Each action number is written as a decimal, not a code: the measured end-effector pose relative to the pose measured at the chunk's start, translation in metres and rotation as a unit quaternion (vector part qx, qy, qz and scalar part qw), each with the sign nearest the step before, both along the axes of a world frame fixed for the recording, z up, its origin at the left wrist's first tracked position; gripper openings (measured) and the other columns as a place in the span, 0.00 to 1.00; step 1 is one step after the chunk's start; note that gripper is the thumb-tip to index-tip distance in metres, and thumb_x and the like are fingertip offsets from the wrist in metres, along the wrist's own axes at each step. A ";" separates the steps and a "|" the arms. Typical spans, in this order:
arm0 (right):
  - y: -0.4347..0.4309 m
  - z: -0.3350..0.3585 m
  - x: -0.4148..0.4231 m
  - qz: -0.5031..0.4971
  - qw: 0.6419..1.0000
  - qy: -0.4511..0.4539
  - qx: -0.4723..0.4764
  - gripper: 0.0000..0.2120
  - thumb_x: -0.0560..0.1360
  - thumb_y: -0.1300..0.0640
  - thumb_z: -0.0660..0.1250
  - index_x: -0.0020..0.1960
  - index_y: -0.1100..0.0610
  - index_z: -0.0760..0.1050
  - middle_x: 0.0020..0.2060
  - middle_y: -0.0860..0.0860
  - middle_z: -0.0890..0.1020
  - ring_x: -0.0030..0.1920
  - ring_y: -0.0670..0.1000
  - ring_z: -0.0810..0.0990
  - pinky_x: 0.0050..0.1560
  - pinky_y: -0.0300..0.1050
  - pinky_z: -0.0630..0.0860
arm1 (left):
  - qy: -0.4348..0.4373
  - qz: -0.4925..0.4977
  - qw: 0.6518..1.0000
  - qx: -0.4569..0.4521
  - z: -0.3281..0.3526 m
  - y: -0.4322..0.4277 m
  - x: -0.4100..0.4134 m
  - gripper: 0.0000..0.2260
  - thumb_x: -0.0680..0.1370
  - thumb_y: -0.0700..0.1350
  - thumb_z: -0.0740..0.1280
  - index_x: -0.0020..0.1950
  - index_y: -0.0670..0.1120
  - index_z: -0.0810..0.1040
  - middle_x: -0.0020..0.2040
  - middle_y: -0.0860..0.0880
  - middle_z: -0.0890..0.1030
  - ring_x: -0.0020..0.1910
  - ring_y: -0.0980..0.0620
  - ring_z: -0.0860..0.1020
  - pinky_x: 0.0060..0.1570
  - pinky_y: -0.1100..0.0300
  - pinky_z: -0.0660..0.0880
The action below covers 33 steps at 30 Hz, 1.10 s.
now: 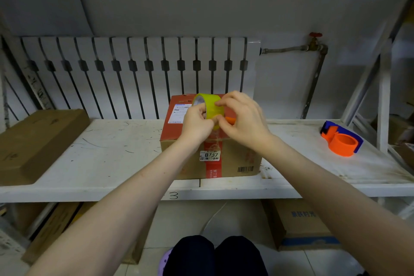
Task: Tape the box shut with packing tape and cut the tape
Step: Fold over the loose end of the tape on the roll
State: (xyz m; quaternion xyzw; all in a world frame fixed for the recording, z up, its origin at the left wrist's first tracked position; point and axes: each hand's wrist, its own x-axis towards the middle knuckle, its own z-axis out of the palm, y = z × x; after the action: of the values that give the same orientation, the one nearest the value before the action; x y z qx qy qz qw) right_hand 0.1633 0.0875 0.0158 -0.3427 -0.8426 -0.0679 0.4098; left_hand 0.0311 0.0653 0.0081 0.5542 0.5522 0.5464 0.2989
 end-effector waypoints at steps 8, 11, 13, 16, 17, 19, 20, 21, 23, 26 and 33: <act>0.003 -0.007 0.004 0.007 0.993 -0.107 0.057 0.19 0.74 0.59 0.59 0.64 0.58 0.75 0.53 0.55 0.78 0.52 0.56 0.76 0.48 0.49 0.73 | -0.012 -0.033 0.999 -0.024 0.006 -0.004 -0.001 0.06 0.73 0.33 0.67 0.48 0.40 0.79 0.37 0.47 0.79 0.36 0.57 0.76 0.30 0.74 0.71; 0.006 -0.006 0.009 -0.007 0.984 -0.167 0.058 0.22 0.74 0.61 0.60 0.68 0.56 0.71 0.57 0.55 0.77 0.55 0.56 0.74 0.51 0.51 0.73 | -0.017 -0.047 0.998 -0.034 0.007 -0.003 -0.004 0.05 0.74 0.35 0.68 0.44 0.45 0.79 0.37 0.49 0.80 0.37 0.57 0.78 0.32 0.73 0.73; 0.008 -0.006 0.014 -0.021 0.987 -0.153 0.041 0.22 0.76 0.59 0.60 0.69 0.54 0.69 0.58 0.55 0.76 0.56 0.55 0.74 0.52 0.50 0.71 | -0.019 -0.058 0.997 -0.038 0.011 -0.002 -0.005 0.06 0.74 0.38 0.69 0.50 0.44 0.80 0.41 0.51 0.82 0.40 0.58 0.79 0.35 0.71 0.75; 0.007 -0.010 0.020 -0.019 0.995 -0.093 0.021 0.20 0.75 0.57 0.59 0.66 0.55 0.73 0.55 0.54 0.78 0.53 0.56 0.76 0.49 0.51 0.74 | 0.004 -0.070 0.996 -0.062 0.015 0.002 -0.003 0.10 0.74 0.40 0.70 0.54 0.42 0.81 0.45 0.48 0.83 0.41 0.56 0.79 0.40 0.65 0.76; 0.007 -0.012 0.022 -0.020 0.996 -0.091 0.017 0.19 0.74 0.58 0.59 0.65 0.55 0.74 0.56 0.54 0.78 0.53 0.56 0.77 0.49 0.51 0.74 | 0.004 -0.075 0.994 -0.078 0.014 0.002 -0.002 0.09 0.74 0.40 0.70 0.54 0.42 0.81 0.45 0.46 0.83 0.40 0.55 0.80 0.41 0.63 0.77; 0.009 -0.018 0.026 -0.037 0.998 -0.036 -0.029 0.21 0.73 0.62 0.60 0.64 0.56 0.74 0.60 0.53 0.76 0.57 0.55 0.76 0.54 0.51 0.74 | -0.040 -0.101 0.988 -0.109 0.011 -0.001 0.003 0.07 0.74 0.38 0.70 0.52 0.42 0.80 0.44 0.44 0.84 0.36 0.52 0.82 0.42 0.58 0.79; 0.009 -0.020 0.028 -0.049 0.995 0.028 -0.078 0.21 0.72 0.64 0.59 0.64 0.56 0.73 0.61 0.52 0.75 0.58 0.53 0.75 0.56 0.51 0.75 | -0.066 -0.111 0.985 -0.116 0.010 0.000 0.006 0.06 0.74 0.38 0.69 0.51 0.42 0.80 0.43 0.44 0.84 0.35 0.51 0.83 0.41 0.57 0.80; 0.008 -0.022 0.031 -0.058 0.985 0.096 -0.133 0.19 0.72 0.66 0.59 0.62 0.56 0.73 0.59 0.52 0.75 0.55 0.52 0.76 0.56 0.51 0.76 | -0.085 -0.116 0.983 -0.117 0.009 0.000 0.009 0.05 0.74 0.37 0.68 0.50 0.43 0.79 0.43 0.43 0.84 0.34 0.50 0.83 0.40 0.56 0.80; 0.003 -0.027 0.035 -0.042 0.962 0.176 -0.205 0.14 0.71 0.66 0.60 0.54 0.54 0.73 0.49 0.50 0.78 0.47 0.50 0.77 0.50 0.53 0.78 | -0.137 -0.110 0.978 -0.113 0.007 0.003 0.015 0.04 0.75 0.39 0.67 0.49 0.42 0.78 0.42 0.42 0.84 0.33 0.47 0.83 0.38 0.56 0.80; -0.007 -0.039 0.038 0.008 0.944 0.194 -0.265 0.07 0.68 0.60 0.64 0.46 0.53 0.73 0.39 0.50 0.79 0.40 0.52 0.77 0.44 0.56 0.79 | -0.168 -0.068 0.978 -0.098 0.007 0.009 0.029 0.07 0.73 0.46 0.69 0.47 0.44 0.80 0.44 0.41 0.83 0.42 0.43 0.82 0.43 0.52 0.78; -0.004 -0.047 0.060 0.033 0.948 0.223 -0.222 0.09 0.72 0.49 0.67 0.47 0.54 0.77 0.38 0.54 0.78 0.36 0.54 0.75 0.39 0.58 0.77 | -0.198 -0.047 0.977 -0.061 0.005 0.020 0.070 0.08 0.74 0.49 0.67 0.48 0.47 0.81 0.49 0.44 0.82 0.50 0.47 0.81 0.54 0.51 0.75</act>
State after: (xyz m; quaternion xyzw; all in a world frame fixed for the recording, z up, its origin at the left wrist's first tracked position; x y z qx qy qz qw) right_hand 0.2232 0.0837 -0.0315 -0.4035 -0.7341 0.2132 0.5029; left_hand 0.1010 0.0850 0.0133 0.4410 0.4880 0.5958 0.4609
